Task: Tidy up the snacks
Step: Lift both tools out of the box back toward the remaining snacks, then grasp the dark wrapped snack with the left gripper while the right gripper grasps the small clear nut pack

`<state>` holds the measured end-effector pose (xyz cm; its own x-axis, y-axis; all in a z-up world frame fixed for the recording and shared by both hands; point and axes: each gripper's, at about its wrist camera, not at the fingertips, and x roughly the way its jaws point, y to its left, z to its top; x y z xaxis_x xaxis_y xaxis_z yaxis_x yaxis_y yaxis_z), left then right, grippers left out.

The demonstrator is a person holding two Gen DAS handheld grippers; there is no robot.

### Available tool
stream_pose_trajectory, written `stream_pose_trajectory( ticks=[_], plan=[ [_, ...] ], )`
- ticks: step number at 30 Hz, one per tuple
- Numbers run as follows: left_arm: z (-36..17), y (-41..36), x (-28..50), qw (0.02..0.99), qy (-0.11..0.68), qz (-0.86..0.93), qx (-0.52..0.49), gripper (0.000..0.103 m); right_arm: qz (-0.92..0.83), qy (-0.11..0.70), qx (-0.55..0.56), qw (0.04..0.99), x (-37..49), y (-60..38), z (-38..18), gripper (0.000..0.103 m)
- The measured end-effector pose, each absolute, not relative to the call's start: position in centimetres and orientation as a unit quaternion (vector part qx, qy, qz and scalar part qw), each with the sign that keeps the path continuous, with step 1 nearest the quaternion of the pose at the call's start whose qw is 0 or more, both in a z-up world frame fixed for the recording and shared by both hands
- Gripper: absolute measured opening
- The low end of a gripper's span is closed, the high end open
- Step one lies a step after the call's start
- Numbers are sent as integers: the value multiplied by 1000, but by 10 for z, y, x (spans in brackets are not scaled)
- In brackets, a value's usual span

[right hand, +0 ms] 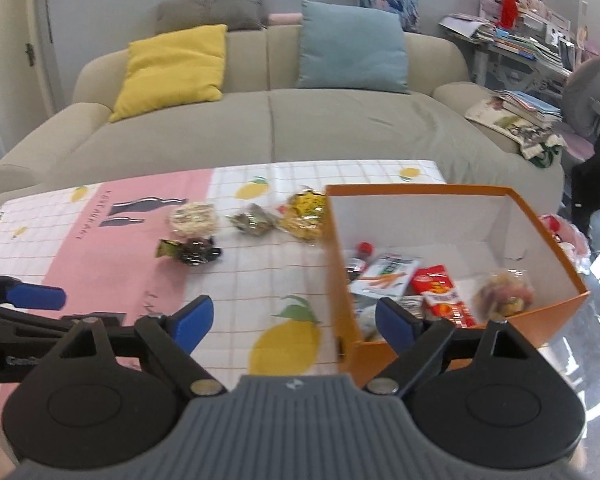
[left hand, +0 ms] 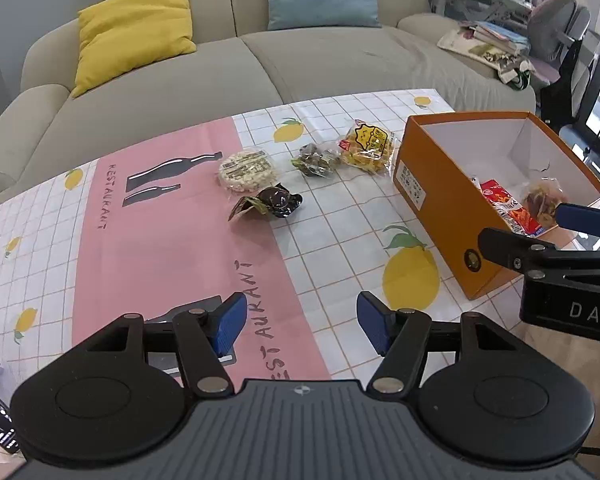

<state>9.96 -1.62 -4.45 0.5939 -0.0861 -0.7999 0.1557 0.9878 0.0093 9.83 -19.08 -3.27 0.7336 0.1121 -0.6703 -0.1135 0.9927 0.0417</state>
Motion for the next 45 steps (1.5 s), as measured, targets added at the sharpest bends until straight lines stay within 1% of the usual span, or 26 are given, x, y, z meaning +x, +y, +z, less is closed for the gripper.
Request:
stream_pose_trajectory(
  ticks=[8, 17, 23, 25, 28, 32, 34, 38, 45],
  plan=[
    [-65, 7, 100, 895, 442, -60, 4, 74, 67, 366, -18, 928, 98, -168, -55, 86],
    [-82, 24, 112, 898, 434, -62, -10, 74, 86, 363, -37, 927, 115, -154, -77, 85],
    [-87, 33, 133, 903, 424, -67, -15, 74, 106, 351, -71, 928, 140, -139, -84, 77],
    [-89, 34, 143, 903, 423, -70, -10, 74, 113, 352, -80, 926, 152, -137, -87, 72],
    [-92, 33, 161, 903, 422, -78, 1, 74, 118, 354, -86, 924, 168, -134, -90, 70],
    [-97, 35, 187, 898, 432, -80, -33, 74, 119, 360, -98, 920, 190, -131, -97, 68],
    [-99, 37, 200, 894, 437, -77, -61, 74, 119, 367, -105, 917, 201, -129, -104, 62],
    [-109, 38, 226, 884, 450, -67, -105, 71, 119, 379, -108, 911, 219, -126, -113, 61],
    [-125, 34, 262, 869, 471, -43, -147, 71, 118, 370, -133, 912, 254, -117, -120, 61]
  ],
)
